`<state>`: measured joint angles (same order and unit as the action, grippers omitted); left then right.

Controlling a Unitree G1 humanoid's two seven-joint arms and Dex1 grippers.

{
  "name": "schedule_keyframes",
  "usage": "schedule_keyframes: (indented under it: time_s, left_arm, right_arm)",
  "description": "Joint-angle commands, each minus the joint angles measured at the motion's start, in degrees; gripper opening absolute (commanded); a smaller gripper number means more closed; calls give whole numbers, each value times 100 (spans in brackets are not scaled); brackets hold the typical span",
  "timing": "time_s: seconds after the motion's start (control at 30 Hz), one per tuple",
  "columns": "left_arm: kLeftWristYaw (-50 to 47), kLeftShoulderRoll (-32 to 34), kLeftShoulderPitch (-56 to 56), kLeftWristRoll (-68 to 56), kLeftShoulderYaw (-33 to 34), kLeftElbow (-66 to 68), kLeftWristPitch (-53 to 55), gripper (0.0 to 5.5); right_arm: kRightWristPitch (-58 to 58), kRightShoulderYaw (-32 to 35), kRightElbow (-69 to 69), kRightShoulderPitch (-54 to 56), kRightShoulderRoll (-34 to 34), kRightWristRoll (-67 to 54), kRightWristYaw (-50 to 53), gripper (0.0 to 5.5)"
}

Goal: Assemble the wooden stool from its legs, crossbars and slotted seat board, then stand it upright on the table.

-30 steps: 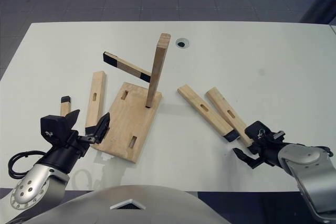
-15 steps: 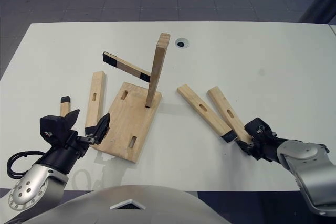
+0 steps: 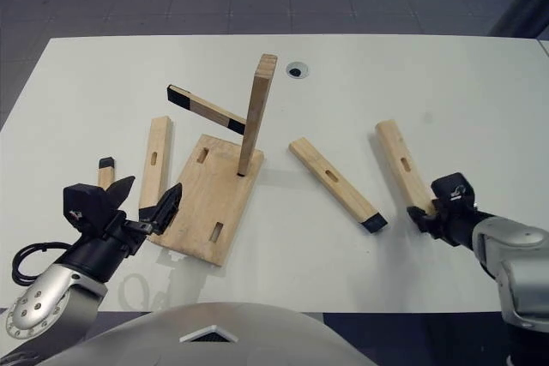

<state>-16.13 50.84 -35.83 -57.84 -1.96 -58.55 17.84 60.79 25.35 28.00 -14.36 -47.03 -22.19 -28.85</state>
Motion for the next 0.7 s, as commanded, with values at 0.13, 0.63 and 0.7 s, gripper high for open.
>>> schedule_keyframes:
  time_s: [0.13,0.63,0.7]
  left_arm:
    - [5491,457,390,-1648,1855,1940,112,474]
    - [7960,-409,2117,-2348,1271,2695,1426,474]
    - [7760,-590,2283,-2404,1216,2602,1509,474]
  right_arm:
    - [-893,1959,649,812,1107,-2656,-923,211]
    - [-2349,599,2569,-907,991,-3900,-3390,210]
    - [-2457,-24,2578,-798,937,-3506,-3302,210]
